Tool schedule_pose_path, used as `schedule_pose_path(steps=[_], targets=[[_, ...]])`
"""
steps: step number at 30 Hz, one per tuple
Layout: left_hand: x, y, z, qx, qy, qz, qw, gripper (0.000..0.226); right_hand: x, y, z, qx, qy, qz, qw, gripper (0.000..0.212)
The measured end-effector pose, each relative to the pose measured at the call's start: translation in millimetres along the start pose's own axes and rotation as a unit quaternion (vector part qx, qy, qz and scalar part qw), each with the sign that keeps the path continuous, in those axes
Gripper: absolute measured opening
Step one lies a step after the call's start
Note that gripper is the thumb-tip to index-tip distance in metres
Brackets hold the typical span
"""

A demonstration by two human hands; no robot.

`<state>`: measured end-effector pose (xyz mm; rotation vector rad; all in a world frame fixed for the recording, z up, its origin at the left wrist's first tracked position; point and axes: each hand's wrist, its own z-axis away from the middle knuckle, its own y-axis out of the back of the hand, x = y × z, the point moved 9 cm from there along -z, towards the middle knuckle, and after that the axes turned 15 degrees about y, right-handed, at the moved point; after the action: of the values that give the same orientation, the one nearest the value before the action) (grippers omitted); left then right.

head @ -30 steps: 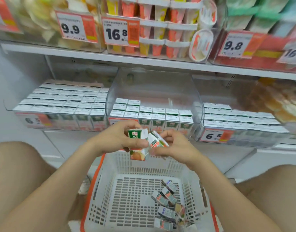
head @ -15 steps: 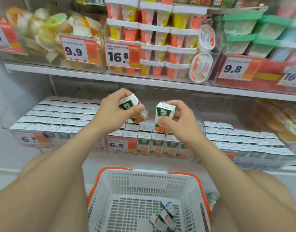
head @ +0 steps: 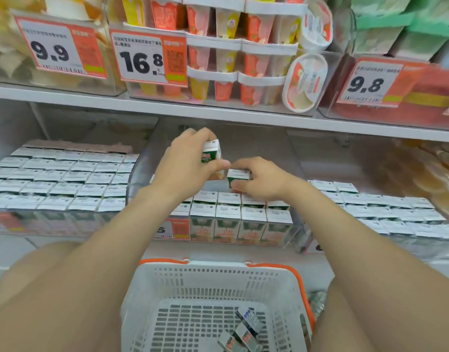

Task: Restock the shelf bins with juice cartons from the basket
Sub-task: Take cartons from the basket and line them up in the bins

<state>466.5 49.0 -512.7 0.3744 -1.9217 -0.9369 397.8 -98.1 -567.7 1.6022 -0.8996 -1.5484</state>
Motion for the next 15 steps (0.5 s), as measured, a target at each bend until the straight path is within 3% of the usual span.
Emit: schedule_pose_path(steps=[5, 15], targets=[[-14.2, -3.6, -1.6, -0.021, 0.040, 0.032, 0.998, 0.050, 2.5, -22.7, -1.3, -0.079, -0.043, -0.014, 0.996, 0.051], [-12.1, -21.4, 3.5, -0.068, 0.012, -0.020, 0.997, 0.052, 15.2, -12.3, 7.6, -0.063, -0.068, 0.002, 0.996, 0.048]])
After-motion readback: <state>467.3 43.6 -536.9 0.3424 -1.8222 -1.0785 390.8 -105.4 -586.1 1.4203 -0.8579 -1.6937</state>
